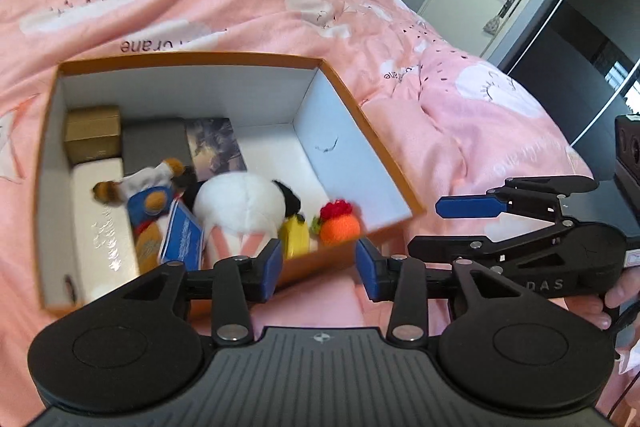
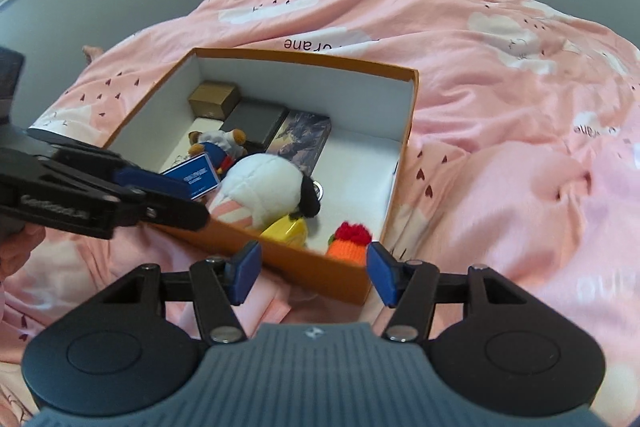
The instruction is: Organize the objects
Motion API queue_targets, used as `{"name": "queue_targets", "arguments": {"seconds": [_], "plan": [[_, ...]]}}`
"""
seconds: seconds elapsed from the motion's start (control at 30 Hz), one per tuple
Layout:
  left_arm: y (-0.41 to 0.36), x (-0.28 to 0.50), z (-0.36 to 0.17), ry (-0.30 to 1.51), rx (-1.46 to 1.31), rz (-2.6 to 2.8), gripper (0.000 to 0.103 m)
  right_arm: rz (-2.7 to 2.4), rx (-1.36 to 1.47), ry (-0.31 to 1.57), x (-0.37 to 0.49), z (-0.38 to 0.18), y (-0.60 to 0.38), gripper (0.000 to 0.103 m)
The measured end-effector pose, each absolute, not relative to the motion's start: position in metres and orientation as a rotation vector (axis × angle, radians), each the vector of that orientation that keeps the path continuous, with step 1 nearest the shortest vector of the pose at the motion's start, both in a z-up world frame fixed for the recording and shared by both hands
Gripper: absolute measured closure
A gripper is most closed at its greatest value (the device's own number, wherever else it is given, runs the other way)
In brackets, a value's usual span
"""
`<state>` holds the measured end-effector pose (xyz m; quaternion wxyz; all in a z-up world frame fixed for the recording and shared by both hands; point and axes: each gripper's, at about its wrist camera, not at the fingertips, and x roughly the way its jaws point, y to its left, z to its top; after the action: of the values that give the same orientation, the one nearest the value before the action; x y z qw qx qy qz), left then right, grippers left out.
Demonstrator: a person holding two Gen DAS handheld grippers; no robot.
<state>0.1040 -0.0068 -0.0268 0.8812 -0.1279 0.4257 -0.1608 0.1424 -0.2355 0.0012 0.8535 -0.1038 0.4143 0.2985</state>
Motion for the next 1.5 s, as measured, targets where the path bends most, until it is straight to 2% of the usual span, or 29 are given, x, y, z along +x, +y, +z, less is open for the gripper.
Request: {"name": "queue_targets", "arguments": {"seconds": [0.27,0.3,0.4,0.53,0.63,0.87,1.0,1.13,1.23,1.37,1.5], "plan": [[-0.021,0.066,-0.050,0.948,-0.161,-0.365,0.052,0.596,-0.168,0.932,0.105,-0.038,-0.241,0.045],[-0.025,0.063,-0.055,0.962,-0.131,-0.353,0.052,0.576,-0.169,0.948,0.102,-0.045,-0.241,0.051],[-0.038,0.052,-0.066,0.977,-0.026,-0.347,0.047,0.526,-0.177,0.998,0.097,-0.066,-0.240,0.061],[-0.050,0.044,-0.078,0.999,0.045,-0.364,0.044,0.484,-0.200,1.021,0.091,-0.083,-0.237,0.063],[-0.054,0.044,-0.091,1.040,0.059,-0.377,0.038,0.479,-0.222,1.021,0.090,-0.089,-0.235,0.063],[-0.056,0.049,-0.107,1.049,0.027,-0.404,0.038,0.500,-0.251,1.047,0.091,-0.104,-0.228,0.068],[-0.055,0.052,-0.108,1.047,0.006,-0.405,0.038,0.522,-0.255,1.028,0.092,-0.106,-0.224,0.075],[-0.057,0.050,-0.107,1.042,0.013,-0.408,0.038,0.547,-0.250,1.015,0.092,-0.106,-0.221,0.086],[-0.061,0.050,-0.108,1.048,0.036,-0.413,0.027,0.567,-0.242,1.005,0.091,-0.105,-0.219,0.090],[-0.065,0.050,-0.110,1.060,0.064,-0.399,0.025,0.594,-0.220,0.986,0.089,-0.102,-0.219,0.092],[-0.063,0.051,-0.111,1.070,0.059,-0.381,0.023,0.636,-0.182,0.974,0.090,-0.099,-0.218,0.100]]}}
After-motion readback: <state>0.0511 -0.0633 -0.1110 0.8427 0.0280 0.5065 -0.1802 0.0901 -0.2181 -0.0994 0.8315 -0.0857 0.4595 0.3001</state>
